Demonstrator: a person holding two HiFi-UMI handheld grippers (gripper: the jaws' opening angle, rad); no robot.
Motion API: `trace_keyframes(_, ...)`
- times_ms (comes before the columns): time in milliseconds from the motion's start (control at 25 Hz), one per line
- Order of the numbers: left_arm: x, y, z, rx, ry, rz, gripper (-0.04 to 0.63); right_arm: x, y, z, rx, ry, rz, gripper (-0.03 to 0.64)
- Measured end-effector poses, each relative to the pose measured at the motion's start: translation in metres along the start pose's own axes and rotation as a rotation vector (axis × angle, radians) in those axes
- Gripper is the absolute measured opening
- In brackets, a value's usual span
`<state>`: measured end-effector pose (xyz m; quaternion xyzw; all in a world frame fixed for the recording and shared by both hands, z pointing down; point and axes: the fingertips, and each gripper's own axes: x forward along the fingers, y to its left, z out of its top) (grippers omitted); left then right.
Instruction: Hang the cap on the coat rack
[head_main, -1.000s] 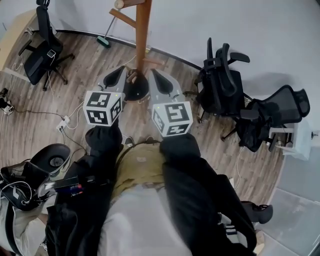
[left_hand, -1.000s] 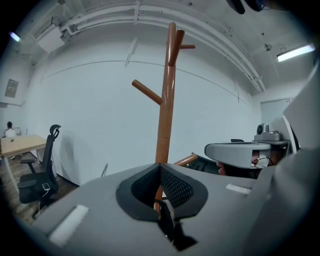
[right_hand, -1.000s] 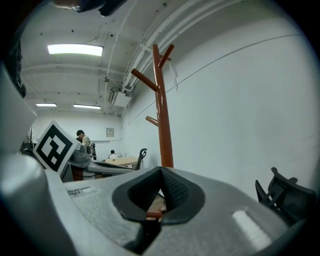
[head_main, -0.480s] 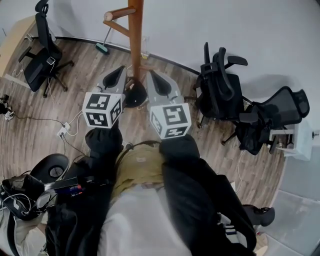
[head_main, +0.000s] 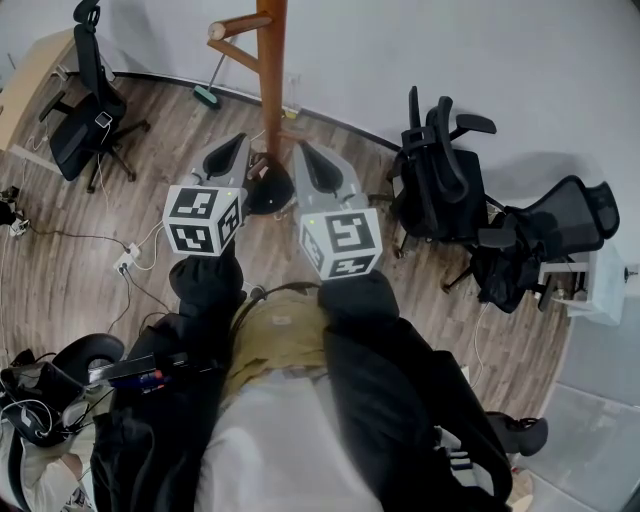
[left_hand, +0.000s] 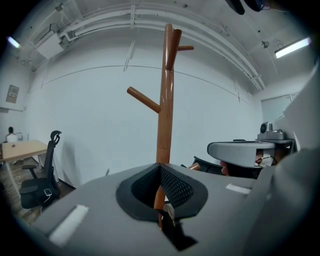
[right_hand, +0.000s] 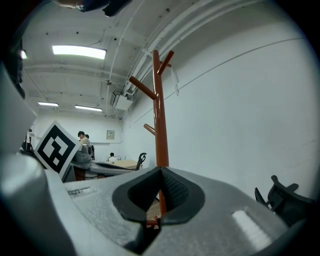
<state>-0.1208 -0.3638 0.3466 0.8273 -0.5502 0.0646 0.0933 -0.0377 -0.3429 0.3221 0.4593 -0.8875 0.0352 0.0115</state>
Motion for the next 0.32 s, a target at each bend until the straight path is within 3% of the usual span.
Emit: trace_keyframes(320, -0.0024, 0.0044, -0.0084, -0.009, 0.012, 0.003, 0.003, -0.0003, 0.0024, -0.0048, 0.018, 0.005, -0.005, -0.005)
